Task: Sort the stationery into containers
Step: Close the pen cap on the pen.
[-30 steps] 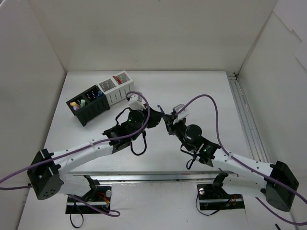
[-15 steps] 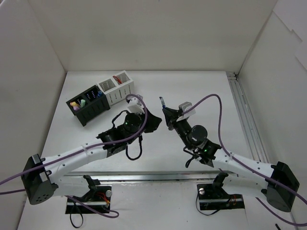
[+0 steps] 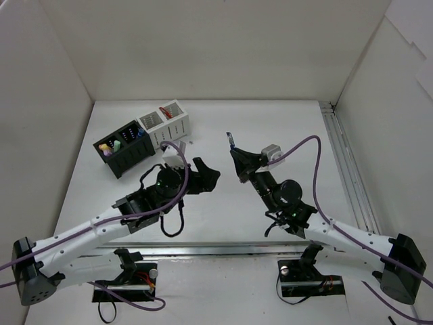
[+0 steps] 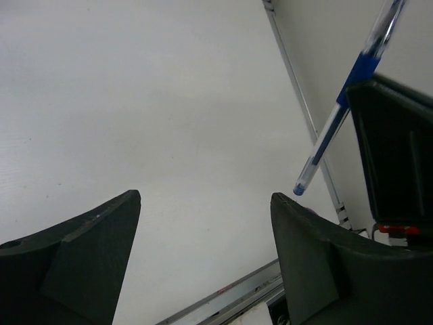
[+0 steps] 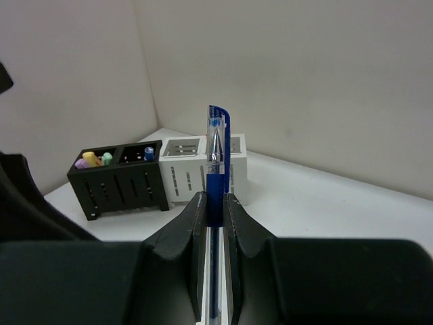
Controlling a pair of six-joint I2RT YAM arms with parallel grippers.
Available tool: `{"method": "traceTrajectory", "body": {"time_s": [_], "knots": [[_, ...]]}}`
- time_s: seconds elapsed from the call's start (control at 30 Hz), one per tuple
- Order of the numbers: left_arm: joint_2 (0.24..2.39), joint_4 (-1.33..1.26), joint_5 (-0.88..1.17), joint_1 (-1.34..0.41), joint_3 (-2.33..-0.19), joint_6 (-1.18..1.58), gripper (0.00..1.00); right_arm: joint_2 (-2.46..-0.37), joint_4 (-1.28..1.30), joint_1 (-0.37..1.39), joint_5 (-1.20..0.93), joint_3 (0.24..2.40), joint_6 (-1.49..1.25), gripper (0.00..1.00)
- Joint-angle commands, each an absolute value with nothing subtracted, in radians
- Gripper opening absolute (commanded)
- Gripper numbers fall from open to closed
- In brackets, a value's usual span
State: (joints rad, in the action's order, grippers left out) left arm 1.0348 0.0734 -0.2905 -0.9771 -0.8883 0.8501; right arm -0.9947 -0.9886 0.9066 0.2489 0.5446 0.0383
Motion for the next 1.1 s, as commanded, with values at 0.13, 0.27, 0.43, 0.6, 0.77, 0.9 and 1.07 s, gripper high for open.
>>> {"method": "traceTrajectory", "body": {"time_s": [0.13,0.27,0.43,0.6,0.77,0.9,1.07], "knots": [[0.916,0.064,-0.289,-0.907,-0.936,0.677,0.86,-0.922,-0.986,0.908,0.045,0.531,0.041,0.00],[0.904,0.063,-0.181,-0.859,-0.966,0.618,1.00,-0.927,-0.930,0.913,0.006,0.535,0.044,0.00],[0.916,0.021,-0.080,-0.838,-1.005,0.577,1.00,-0.953,-0.877,0.908,-0.040,0.554,0.051,0.00],[0.936,0.014,-0.046,-0.827,-1.035,0.557,1.00,-0.957,-0.862,0.907,-0.031,0.558,0.060,0.00],[0.962,-0.021,-0.012,-0.818,-1.043,0.555,1.00,-0.954,-0.854,0.910,-0.026,0.558,0.061,0.00],[1.011,-0.025,-0.017,-0.818,-1.061,0.574,1.00,-0.950,-0.853,0.905,-0.032,0.561,0.063,0.00],[1.061,-0.061,-0.028,-0.818,-1.063,0.606,0.83,-0.953,-0.853,0.911,-0.049,0.566,0.058,0.00]]}}
